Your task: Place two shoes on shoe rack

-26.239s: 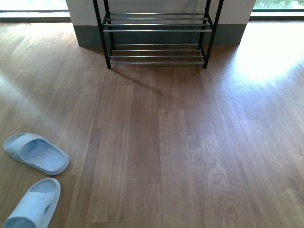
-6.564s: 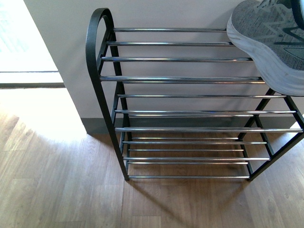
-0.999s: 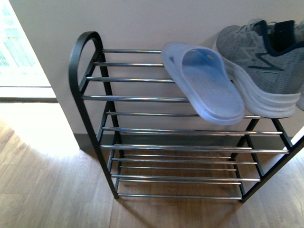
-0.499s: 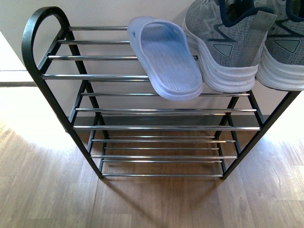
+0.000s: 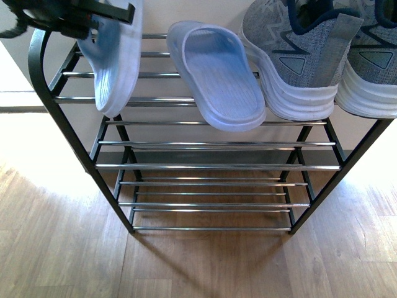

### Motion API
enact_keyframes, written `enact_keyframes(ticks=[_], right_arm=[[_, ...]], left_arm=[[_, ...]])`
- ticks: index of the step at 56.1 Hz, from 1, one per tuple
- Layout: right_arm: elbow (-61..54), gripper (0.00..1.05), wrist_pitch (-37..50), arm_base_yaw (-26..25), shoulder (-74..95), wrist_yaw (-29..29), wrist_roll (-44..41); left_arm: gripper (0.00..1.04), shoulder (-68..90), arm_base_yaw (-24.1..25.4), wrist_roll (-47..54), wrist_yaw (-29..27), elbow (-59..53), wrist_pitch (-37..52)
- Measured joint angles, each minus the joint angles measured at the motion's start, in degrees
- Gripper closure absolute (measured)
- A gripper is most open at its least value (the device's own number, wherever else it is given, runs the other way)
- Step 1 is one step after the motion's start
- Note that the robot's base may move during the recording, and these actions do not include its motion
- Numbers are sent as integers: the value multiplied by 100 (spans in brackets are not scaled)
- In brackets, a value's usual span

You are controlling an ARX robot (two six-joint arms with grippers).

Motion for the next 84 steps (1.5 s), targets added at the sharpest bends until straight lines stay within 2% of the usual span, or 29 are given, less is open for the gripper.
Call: enact_keyframes(ticks=[5,10,16,22,24,37,43,47,51,55,69,76,84], right_arm=[[0,9,0,0,0,0,0],[0,9,0,0,0,0,0],[0,9,0,0,0,0,0],[0,9,0,0,2,0,0],[0,9,0,0,0,0,0],[0,9,0,0,0,0,0],[0,9,0,0,0,0,0],[0,9,0,0,0,-4,0],[0,9,0,0,0,-4,0],[0,9,0,0,0,0,0],[0,9,0,0,0,0,0],[0,9,0,0,0,-2,0],[0,9,0,0,0,-2,0]], left_arm=[[102,417,-48,52,-136,396,-304],[84,492,-105,140,-116,629,-472],[70,452,-138,83,101,634,-498],[46,-175,-166,-157,400,389,-501],[41,-369,-170,-195,468,319,-498],[8,-2404,-229,-317,251,-765,-96],[10,-3333,-262,-160,44,-1467,195],[21,-3801,-262,-225,-437,-2100,1460],[32,-4074,-151,-286,-439,-2693,2472],[43,-4297,7,-313,-321,-3307,3071],[78,-4953,402,-332,72,-4618,3552],[101,-5396,610,-339,284,-5169,3674],[103,-5914,841,-358,498,-5740,3698]])
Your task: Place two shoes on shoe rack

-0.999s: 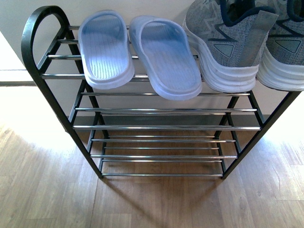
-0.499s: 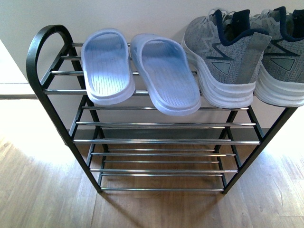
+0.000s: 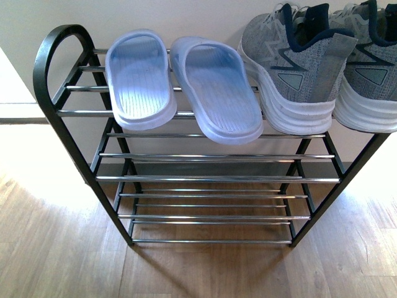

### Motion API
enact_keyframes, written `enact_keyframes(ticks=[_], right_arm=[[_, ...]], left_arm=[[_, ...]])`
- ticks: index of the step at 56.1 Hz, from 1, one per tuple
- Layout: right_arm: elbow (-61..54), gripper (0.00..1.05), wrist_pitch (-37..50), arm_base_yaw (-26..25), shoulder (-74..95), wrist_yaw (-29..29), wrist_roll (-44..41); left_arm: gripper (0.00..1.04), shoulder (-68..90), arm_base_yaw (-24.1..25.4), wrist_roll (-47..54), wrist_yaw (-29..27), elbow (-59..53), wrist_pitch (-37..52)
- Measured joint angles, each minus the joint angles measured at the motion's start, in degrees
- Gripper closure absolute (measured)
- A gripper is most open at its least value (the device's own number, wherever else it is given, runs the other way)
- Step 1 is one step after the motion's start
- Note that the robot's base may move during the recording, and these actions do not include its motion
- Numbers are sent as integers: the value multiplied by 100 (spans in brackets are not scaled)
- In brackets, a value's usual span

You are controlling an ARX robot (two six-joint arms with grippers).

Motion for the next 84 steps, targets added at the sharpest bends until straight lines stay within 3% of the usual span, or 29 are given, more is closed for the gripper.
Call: enact_keyframes(ticks=[9,12,19,44,84], right_arm=[[0,9,0,0,0,0,0],[0,9,0,0,0,0,0],[0,9,0,0,0,0,0],[0,9,0,0,0,2,2],[0,9,0,0,0,2,0]], left_arm=[[103,-601,203,0,210,-459,-96],[103,-785,468,2,586,-566,-181],[103,-1113,667,-2,625,-728,-354],[103,-2391,667,2,667,-1279,-1010],[103,-4107,669,-2,667,-1279,-2680]])
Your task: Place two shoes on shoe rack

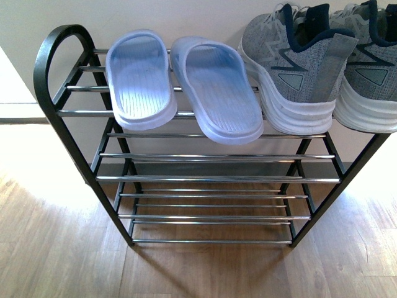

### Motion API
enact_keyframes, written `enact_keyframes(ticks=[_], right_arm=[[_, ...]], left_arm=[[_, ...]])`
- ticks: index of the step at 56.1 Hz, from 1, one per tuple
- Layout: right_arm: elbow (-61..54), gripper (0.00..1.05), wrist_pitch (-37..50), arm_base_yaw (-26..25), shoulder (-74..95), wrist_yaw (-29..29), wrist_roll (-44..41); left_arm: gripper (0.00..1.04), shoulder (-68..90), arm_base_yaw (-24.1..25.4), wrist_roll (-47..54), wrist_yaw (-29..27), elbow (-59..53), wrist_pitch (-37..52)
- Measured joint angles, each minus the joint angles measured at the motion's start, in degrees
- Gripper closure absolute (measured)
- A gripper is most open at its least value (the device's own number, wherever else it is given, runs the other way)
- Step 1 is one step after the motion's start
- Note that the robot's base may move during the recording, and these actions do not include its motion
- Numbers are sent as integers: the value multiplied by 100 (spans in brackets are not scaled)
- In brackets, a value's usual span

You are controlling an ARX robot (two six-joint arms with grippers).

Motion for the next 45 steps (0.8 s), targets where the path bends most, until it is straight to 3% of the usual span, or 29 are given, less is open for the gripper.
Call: enact_keyframes(ticks=[9,23,45], right_arm=[[0,9,0,0,0,-2,0],[0,9,-2,0,0,-2,0],[0,9,0,0,0,0,0]], left_arm=[[103,-833,0,2,0,0,-984],[103,-935,7,0,0,2,-1038],[9,-940,7,0,0,2,-1038]])
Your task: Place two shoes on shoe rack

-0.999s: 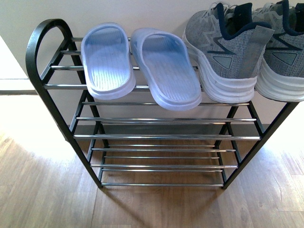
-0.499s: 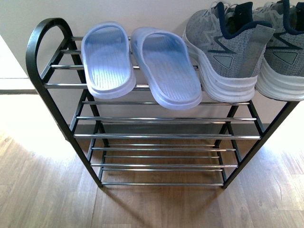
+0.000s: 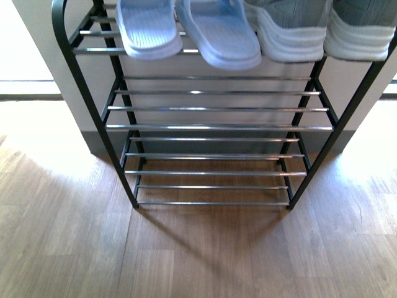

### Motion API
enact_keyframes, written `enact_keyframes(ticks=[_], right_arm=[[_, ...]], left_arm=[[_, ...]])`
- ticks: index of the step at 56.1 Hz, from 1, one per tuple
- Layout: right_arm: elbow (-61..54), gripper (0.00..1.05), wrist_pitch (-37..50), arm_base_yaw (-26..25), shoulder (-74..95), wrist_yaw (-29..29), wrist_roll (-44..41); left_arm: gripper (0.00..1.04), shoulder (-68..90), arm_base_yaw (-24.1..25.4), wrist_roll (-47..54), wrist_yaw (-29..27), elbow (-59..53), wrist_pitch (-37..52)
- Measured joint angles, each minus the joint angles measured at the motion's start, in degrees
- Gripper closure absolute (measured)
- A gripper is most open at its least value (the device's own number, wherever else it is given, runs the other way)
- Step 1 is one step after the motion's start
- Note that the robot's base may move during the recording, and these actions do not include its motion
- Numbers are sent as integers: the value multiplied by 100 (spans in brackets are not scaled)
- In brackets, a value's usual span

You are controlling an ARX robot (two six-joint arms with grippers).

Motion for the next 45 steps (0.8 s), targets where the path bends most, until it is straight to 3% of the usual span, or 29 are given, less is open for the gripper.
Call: enact_keyframes(ticks=[45], right_arm=[[0,9,-4,0,0,-4,0]], left_arm=[[9,-2,0,0,-4,0,0]])
